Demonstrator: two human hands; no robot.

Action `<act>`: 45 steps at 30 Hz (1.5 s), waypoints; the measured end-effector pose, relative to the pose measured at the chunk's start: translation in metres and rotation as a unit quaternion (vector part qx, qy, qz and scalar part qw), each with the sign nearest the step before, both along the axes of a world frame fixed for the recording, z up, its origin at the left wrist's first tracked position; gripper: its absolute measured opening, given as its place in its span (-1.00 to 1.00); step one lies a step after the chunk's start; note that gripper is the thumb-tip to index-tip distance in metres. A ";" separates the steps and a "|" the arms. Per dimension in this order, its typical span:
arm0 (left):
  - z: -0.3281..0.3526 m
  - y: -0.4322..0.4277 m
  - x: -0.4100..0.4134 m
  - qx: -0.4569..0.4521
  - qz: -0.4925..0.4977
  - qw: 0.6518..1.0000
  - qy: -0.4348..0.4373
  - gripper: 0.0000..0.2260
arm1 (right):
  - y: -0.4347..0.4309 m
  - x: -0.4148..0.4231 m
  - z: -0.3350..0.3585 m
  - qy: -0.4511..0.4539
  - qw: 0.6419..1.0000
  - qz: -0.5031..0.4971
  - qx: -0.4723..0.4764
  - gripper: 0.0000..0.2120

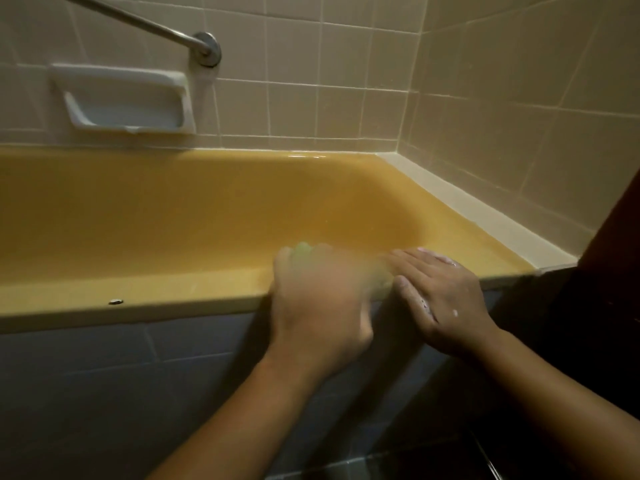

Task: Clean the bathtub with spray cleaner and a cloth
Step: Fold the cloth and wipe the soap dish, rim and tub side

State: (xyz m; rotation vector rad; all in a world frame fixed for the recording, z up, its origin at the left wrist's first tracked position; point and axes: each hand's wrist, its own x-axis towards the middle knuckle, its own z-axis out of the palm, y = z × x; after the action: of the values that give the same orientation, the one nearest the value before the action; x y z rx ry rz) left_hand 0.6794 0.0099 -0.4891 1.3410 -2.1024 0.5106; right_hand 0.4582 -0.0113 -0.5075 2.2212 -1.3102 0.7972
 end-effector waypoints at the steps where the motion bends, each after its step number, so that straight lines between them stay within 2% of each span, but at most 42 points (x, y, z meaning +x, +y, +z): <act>1: -0.004 0.002 0.016 -0.010 0.020 1.000 0.013 -0.74 | 0.000 0.003 -0.001 -0.005 1.000 -0.004 -0.003 -0.57; 5: 0.001 -0.001 0.027 -0.013 0.082 0.995 0.060 -0.77 | -0.003 0.023 -0.005 -0.018 0.999 -0.008 -0.026 -0.56; 8: 0.009 -0.003 -0.002 0.003 0.047 0.999 0.011 -0.74 | -0.002 0.030 -0.004 -0.023 0.999 -0.009 -0.035 -0.57; 11: 0.006 -0.001 0.021 0.002 0.019 1.000 0.006 -0.74 | 0.000 0.032 0.000 -0.033 0.999 -0.016 -0.037 -0.60; 14: -0.006 0.009 0.071 -0.030 0.095 0.993 0.065 -0.79 | 0.003 0.047 0.005 -0.039 0.998 -0.018 -0.035 -0.62; 17: -0.003 0.006 0.071 -0.024 0.176 0.979 0.097 -0.79 | 0.001 0.076 0.010 -0.027 1.000 -0.006 -0.013 -0.63; 20: 0.003 0.000 0.040 -0.020 0.133 0.990 0.051 -0.76 | -0.002 0.093 0.016 -0.012 0.999 0.020 0.024 -0.63; 23: -0.002 0.002 0.071 -0.034 0.082 0.996 0.032 -0.76 | -0.002 0.089 0.019 0.001 1.000 0.017 0.022 -0.58; 27: -0.010 0.006 0.119 -0.060 0.196 0.970 0.128 -0.81 | -0.002 0.106 0.016 0.012 0.999 0.012 0.033 -0.56; 29: -0.002 -0.001 0.100 -0.052 0.222 0.966 0.123 -0.79 | -0.003 0.118 0.018 0.020 0.999 0.023 0.042 -0.58; 32: -0.003 0.001 0.072 -0.057 0.134 0.987 0.062 -0.78 | -0.002 0.121 0.020 0.023 0.998 0.031 0.041 -0.57; 34: -0.008 0.003 0.098 -0.068 0.107 0.991 0.049 -0.78 | -0.001 0.120 0.019 0.015 0.999 0.017 0.033 -0.57; 35: -0.013 0.003 0.119 -0.082 0.127 0.987 0.054 -0.80 | 0.000 0.122 0.018 0.012 0.999 0.006 0.032 -0.58; 37: -0.018 0.003 0.155 -0.109 0.205 0.966 0.116 -0.80 | 0.000 0.134 0.017 0.010 0.999 -0.012 0.040 -0.61; 39: -0.013 -0.002 0.156 -0.105 0.269 0.941 0.177 -0.78 | -0.001 0.153 0.019 0.018 0.998 -0.010 0.062 -0.61; 40: -0.009 -0.004 0.143 -0.097 0.275 0.941 0.173 -0.78 | -0.001 0.162 0.019 0.024 0.997 -0.004 0.073 -0.61; 43: -0.017 0.005 0.116 -0.099 0.171 0.977 0.086 -0.78 | -0.001 0.174 0.022 0.031 0.996 0.011 0.083 -0.61; 45: -0.022 0.004 0.154 -0.111 0.151 0.979 0.076 -0.77 | 0.000 0.174 0.023 0.030 0.996 0.020 0.076 -0.61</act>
State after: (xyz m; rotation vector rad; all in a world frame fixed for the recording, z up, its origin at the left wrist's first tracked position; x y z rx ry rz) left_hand 0.8332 0.0142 -0.5107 1.5217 -1.6721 0.7203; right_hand 0.6320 -0.0118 -0.4845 2.3768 -1.3422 0.6589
